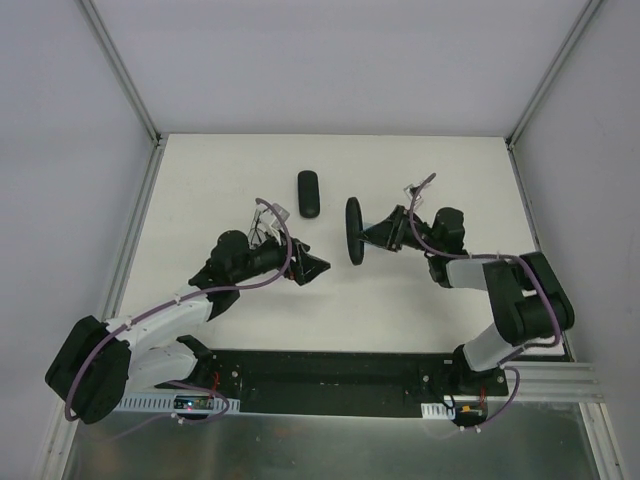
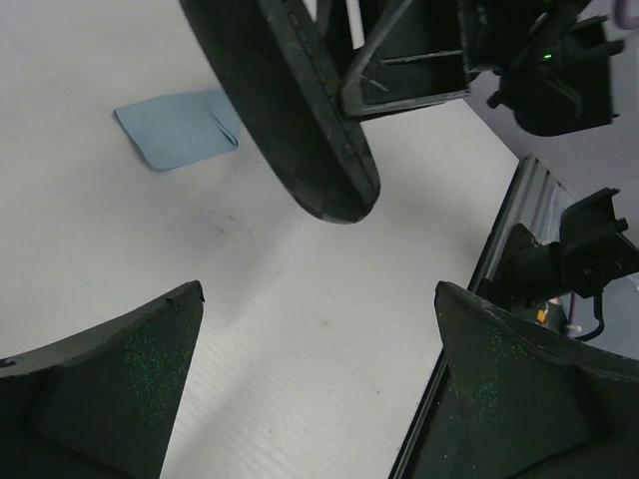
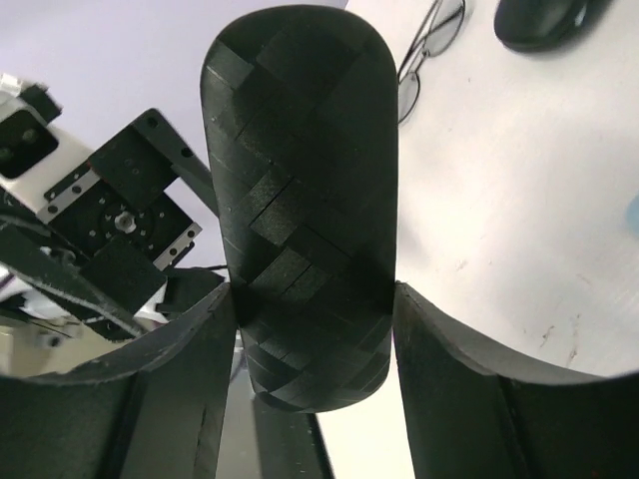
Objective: Organize the sunglasses
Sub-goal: Pass from the right arm to the left
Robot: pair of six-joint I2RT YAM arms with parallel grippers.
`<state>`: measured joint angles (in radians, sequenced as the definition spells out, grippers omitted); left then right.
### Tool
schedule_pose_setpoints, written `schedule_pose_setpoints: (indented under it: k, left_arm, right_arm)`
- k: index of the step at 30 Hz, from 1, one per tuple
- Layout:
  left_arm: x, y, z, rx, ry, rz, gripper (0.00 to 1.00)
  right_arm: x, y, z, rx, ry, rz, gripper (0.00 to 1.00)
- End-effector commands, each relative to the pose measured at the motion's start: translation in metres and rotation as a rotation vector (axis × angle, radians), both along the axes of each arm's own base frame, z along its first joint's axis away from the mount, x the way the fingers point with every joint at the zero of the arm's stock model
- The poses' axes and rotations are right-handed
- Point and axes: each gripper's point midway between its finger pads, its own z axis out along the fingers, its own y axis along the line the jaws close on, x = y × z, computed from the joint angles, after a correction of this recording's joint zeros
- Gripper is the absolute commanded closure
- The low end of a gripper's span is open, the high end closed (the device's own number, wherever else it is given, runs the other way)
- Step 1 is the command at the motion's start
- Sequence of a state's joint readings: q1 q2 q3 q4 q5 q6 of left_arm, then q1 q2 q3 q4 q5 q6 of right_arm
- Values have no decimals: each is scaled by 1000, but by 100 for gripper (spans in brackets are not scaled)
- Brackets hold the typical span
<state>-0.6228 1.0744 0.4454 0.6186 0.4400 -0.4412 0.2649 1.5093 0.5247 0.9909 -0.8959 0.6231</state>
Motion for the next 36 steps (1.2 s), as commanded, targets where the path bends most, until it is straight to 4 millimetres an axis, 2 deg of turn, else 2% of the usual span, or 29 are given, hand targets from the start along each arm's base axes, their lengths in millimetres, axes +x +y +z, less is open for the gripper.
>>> schedule_pose_setpoints:
  k: [1, 10, 15, 19, 23, 26, 36]
  left_arm:
    - [-11, -2, 30, -106, -90, -78, 1]
    - [-1, 2, 27, -131, -17, -62, 1]
    - [4, 7, 31, -190, 40, -62, 1]
    - [10, 13, 42, -260, 88, -40, 1]
    - [16, 5, 48, -305, 168, -62, 1]
    - [23, 1, 42, -314, 216, -59, 1]
    - [27, -7, 47, -338, 213, -84, 1]
  right_arm:
    - [-9, 17, 53, 206, -148, 137, 54]
    - [-24, 41, 53, 204, -167, 226, 54]
    - [-32, 45, 59, 207, -193, 252, 53]
    - [-37, 47, 63, 212, -199, 265, 53]
    - [-43, 49, 68, 217, -214, 284, 53]
    - [-48, 51, 71, 220, -222, 298, 53]
    - [-58, 58, 74, 222, -233, 343, 53]
